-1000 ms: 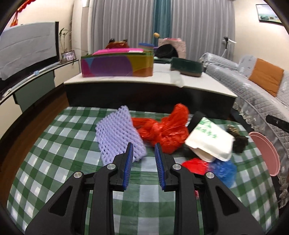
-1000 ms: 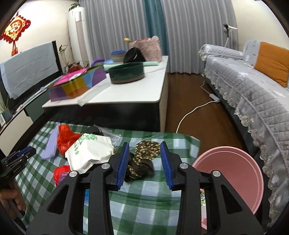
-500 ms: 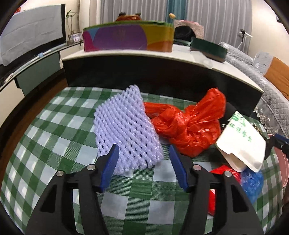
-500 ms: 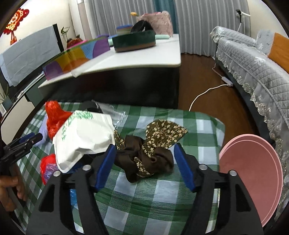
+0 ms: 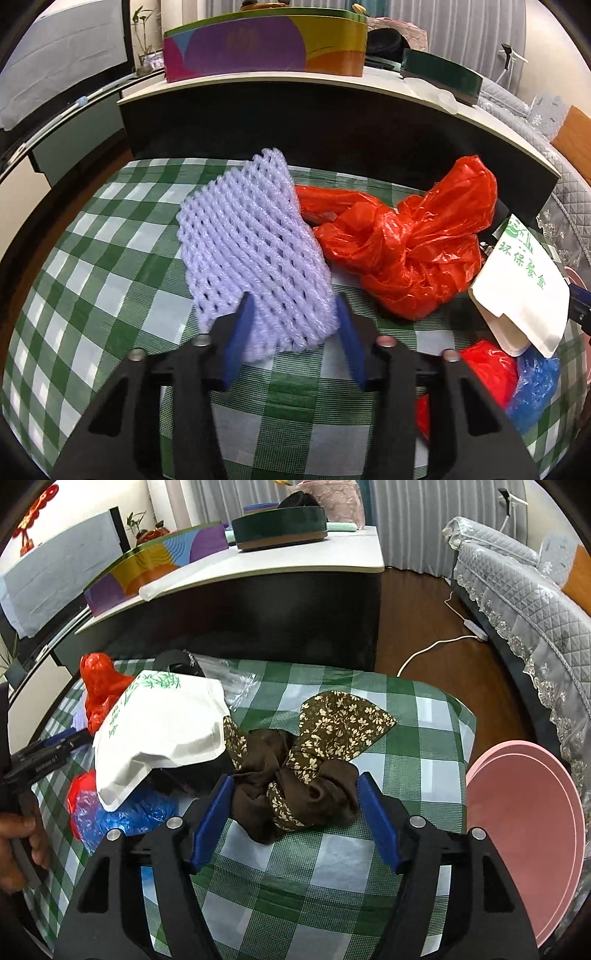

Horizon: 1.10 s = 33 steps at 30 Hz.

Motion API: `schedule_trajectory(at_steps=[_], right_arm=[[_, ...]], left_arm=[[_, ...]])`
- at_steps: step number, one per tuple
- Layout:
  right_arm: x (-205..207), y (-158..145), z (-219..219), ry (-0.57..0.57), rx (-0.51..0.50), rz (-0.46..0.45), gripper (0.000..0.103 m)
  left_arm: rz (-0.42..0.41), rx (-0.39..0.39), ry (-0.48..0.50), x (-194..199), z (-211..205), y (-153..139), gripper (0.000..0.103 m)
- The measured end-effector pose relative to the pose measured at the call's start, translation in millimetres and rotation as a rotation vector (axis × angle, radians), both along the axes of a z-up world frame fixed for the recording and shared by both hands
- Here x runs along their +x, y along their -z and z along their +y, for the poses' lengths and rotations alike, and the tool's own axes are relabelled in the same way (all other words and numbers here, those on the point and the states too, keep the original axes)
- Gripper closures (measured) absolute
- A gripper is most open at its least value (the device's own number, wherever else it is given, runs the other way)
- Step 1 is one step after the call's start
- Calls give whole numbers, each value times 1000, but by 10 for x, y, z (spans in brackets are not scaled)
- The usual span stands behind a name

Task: Collect trash
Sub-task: 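Close the left tool on the purple foam net while the right tool grasps the brown patterned cloth, then lift the foam net and brown cloth off the table with both tools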

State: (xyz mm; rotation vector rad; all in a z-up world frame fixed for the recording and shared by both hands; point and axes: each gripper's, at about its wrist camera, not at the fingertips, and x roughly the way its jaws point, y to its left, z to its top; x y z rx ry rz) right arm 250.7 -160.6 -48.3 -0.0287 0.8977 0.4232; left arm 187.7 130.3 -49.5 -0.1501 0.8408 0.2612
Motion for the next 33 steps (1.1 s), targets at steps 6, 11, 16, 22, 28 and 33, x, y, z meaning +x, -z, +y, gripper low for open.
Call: schedule_trajectory(at_steps=[6,11,16,22,28,33], right_arm=[[-40,-31,-24,-8,-3,-7,71],[-105,-144,-116,5,6,-49,91],[-222,-305,-220,24,29,-101,103],[-382,-460,-326,42,42,-144,103],[-558,-591,-441,53,61,-182,103],[-664,-695,-556,71,89,-205,103]], left_arm=[[-20,-8,-10,-43,39,-43,91],[-43,15,1,-114,-9,-113,91],[-78,28,19,-220,-63,-211,92],[-115,34,40,-404,-151,-331,92],[-159,37,60,-618,-232,-501,92],[-195,28,71,-796,-260,-626,92]])
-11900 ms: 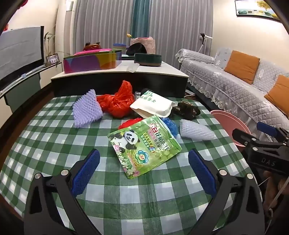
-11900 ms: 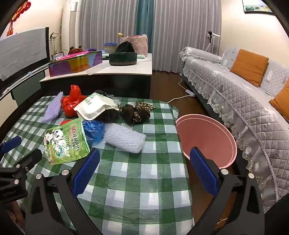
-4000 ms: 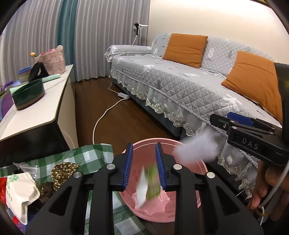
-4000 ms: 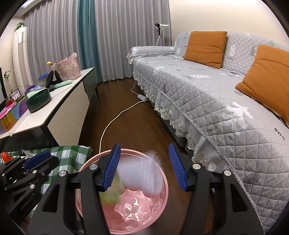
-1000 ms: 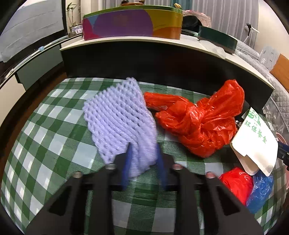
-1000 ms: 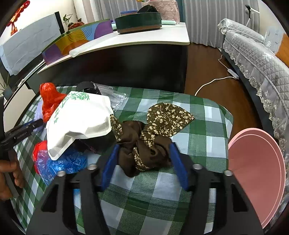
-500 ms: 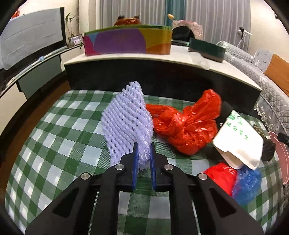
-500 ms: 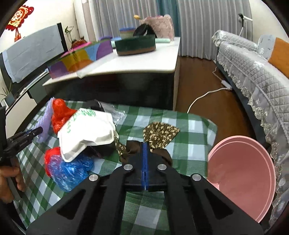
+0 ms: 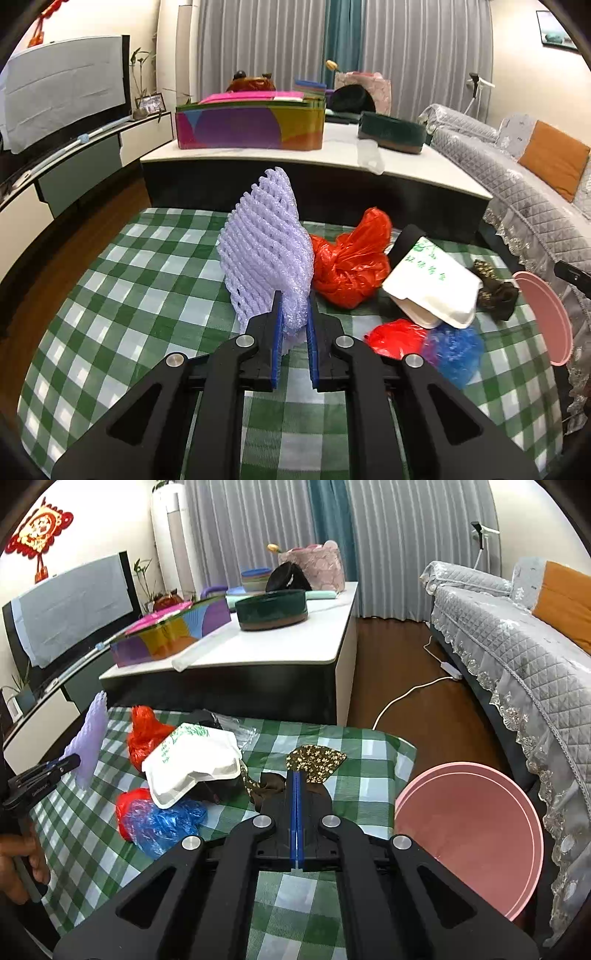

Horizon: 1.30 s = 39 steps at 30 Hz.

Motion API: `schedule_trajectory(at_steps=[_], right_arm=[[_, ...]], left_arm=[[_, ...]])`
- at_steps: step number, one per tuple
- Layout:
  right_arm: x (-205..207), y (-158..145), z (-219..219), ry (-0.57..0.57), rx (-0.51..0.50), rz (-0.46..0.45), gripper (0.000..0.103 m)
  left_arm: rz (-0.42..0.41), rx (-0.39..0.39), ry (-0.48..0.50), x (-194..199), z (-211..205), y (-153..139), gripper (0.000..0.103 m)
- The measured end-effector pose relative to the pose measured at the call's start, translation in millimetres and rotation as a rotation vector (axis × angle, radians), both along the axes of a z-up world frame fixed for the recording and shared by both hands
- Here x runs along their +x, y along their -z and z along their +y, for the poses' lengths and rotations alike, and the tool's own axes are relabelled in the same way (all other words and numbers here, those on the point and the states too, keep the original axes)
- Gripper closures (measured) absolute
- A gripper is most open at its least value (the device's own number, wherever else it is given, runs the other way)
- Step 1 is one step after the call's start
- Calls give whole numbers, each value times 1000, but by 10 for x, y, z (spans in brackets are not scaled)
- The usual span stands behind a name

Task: Collect trash
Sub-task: 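Lift the foam net and brown cloth off the table with both tools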

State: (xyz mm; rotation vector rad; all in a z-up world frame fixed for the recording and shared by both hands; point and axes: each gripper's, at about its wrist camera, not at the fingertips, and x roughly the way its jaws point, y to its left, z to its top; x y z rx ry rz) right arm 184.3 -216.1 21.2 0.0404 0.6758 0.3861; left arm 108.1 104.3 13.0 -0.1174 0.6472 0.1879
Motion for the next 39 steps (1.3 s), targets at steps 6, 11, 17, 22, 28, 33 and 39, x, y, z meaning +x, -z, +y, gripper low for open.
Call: schedule_trajectory(at_steps=[6,11,17,22,28,33,39], right_arm=[[-139,-137,-105,8,32,-41,103],[-203,-161,-156,12,40,-47,103],[-189,-110,-136,4,61,0,98],[-102,-5,69,-21,20,13,60],[115,216,330,-59,-39,57,60],[290,410,477,-73,-71,104,60],[367,566,581,-99,-122,136,94]], left_arm=[[-33,-12,22,-124,-89,-112,92],[-57,-5,59,-207,-209,-181,92],[-51,-30,75,-224,-289,-184,92],[-58,-36,91,-201,-325,-188,92],[-58,-63,64,-127,-192,-147,92],[-60,-75,47,-59,-115,-138,92],[-69,-84,58,37,-143,-157,92]])
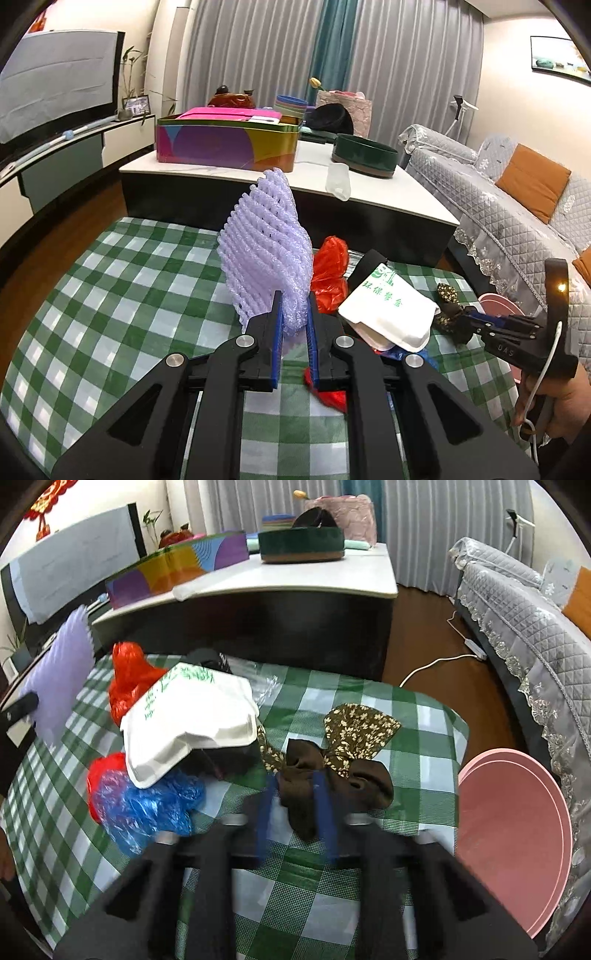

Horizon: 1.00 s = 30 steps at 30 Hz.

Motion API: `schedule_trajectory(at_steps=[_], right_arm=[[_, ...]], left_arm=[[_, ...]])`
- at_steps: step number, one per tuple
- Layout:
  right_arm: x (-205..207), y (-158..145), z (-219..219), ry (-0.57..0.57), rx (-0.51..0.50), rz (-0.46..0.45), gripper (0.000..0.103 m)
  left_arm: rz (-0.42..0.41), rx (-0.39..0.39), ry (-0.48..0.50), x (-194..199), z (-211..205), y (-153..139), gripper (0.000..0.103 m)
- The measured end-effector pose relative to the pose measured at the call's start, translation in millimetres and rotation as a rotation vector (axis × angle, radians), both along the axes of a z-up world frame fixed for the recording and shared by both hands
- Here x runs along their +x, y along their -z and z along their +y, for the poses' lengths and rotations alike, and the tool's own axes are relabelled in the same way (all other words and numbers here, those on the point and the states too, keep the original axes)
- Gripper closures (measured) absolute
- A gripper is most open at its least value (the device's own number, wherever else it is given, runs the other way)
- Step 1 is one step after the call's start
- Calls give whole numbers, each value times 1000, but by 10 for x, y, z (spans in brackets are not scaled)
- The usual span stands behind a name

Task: Collect trash
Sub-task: 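Lift the foam net and brown cloth off the table with both tools, then carry the foam net and brown cloth in both tools over the pink bin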

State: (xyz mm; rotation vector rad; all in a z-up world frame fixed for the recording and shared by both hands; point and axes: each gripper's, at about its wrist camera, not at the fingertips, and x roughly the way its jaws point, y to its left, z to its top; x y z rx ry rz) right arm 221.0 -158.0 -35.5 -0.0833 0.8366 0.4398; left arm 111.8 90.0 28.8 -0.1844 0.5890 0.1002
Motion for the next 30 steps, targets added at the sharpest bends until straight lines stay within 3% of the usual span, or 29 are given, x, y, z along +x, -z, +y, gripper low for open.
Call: schedule_trajectory(at_steps=[6,20,30], right_arm=[[-118,-202,-93,-1,24,-67,98],[-487,-716,-554,62,154,-172,99],[-761,-953,-972,130,179,-241,99]], left_arm=[[-2,16,18,36,-89,-8,92],[-36,79,76,-174,-383,-146,92],[-57,83,132,-313,-662,-231,92]])
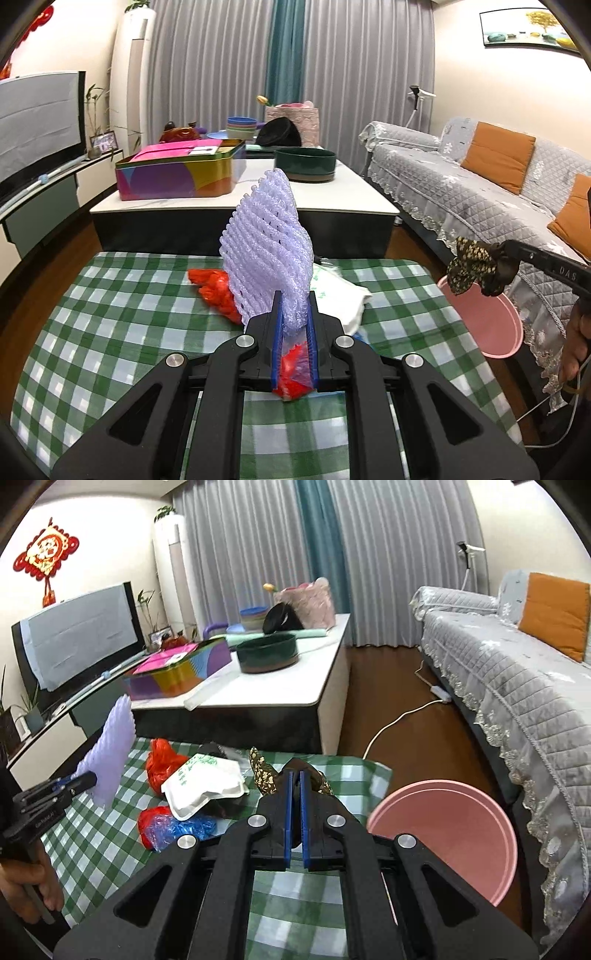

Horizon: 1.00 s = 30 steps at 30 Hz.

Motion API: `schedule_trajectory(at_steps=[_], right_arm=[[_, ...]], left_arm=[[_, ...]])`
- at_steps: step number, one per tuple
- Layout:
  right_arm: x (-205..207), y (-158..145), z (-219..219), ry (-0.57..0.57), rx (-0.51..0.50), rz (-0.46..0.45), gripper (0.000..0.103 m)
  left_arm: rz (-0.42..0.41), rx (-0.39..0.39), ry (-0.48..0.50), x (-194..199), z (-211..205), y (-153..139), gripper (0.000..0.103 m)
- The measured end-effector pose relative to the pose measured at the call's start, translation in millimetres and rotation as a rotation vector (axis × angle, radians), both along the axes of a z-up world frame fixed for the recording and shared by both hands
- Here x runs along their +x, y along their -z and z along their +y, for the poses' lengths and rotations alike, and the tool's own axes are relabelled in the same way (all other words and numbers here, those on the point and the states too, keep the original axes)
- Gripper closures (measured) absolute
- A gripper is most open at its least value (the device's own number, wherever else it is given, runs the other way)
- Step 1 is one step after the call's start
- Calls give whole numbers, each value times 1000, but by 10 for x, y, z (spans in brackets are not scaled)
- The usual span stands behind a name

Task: Collect trash
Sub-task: 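Carry the foam net and brown cloth in both tools over the pink bin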

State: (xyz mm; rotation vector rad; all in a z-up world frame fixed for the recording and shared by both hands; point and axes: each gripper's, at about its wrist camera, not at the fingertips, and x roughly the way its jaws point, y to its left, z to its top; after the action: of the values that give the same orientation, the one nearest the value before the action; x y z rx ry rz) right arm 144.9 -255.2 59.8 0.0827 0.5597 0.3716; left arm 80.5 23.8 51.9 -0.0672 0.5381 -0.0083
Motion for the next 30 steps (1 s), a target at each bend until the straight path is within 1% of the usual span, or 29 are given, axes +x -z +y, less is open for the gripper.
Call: schedule_trajectory(at_steps=[6,11,21,30], right_arm=[[-132,-126,-273,59,-20,-44,99],[-186,-164,-464,106,-33,-62,99],[-154,-138,-891,209,-36,-62,99],[-126,-81,-1172,287,-32,-49,99]], left_arm=[[-7,-2,43,-13,-206,-34,92],[-2,-9,89,35,-424,-52,92],[-6,-28,181,231,-832,-112,92],[-1,-43,266,415,-1255,-112,92]])
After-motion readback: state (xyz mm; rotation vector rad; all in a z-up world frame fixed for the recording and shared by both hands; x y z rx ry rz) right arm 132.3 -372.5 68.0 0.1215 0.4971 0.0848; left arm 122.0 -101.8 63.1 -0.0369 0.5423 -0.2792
